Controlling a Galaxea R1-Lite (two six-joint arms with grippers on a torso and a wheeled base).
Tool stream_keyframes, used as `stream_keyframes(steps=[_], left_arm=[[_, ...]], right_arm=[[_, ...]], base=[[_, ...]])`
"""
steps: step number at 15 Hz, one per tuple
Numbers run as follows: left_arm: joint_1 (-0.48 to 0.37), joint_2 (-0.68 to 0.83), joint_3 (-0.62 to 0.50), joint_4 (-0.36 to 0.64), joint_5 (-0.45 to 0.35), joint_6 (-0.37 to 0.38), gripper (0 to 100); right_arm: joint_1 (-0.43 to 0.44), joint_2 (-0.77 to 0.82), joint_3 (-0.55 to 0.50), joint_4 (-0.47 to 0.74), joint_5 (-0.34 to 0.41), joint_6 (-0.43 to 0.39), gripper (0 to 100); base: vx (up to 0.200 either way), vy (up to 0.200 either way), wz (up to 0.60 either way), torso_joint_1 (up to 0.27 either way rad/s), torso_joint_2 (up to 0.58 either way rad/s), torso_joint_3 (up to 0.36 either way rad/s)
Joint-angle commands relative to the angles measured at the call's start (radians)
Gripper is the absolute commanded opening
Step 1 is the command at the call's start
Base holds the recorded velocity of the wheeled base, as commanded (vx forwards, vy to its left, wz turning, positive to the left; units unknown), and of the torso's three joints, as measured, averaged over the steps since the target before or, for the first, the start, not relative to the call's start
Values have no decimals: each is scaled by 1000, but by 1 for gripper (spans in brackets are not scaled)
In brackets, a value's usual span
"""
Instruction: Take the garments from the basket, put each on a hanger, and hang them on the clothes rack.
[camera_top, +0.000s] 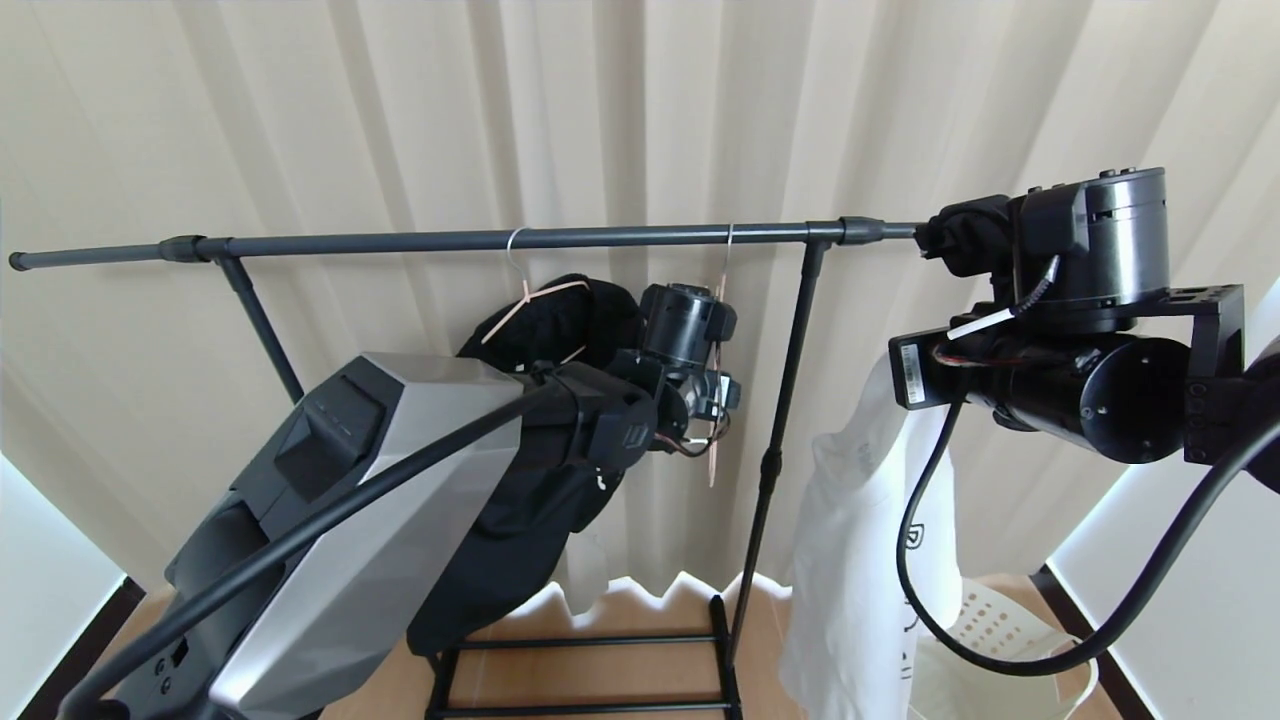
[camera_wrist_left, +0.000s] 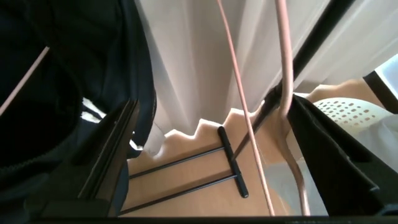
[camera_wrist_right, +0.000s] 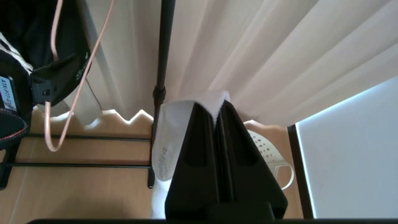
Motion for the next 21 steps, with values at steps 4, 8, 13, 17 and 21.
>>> stream_keyframes(steps=[4,8,13,17,21], left_arm=[[0,11,0,-33,-9,26,100],[5,33,0,-72,-10,60,100],[19,22,0,-74,-6,57,0],[17,20,0,-74,-1,54,0],[16,10,0,-74,-1,52,0]], right_arm=[[0,3,0,-1,-1,0,0],[0,3,16,-31,1,-3,0],[0,15,28,-57,-1,-14,0],[0,13,28,-57,-2,-14,0],[0,10,28,-57,-2,-12,0]], base=[[0,0,0,0,0,0],[0,0,0,0,0,0],[0,0,0,0,0,0],[0,0,0,0,0,0],[0,0,0,0,0,0]])
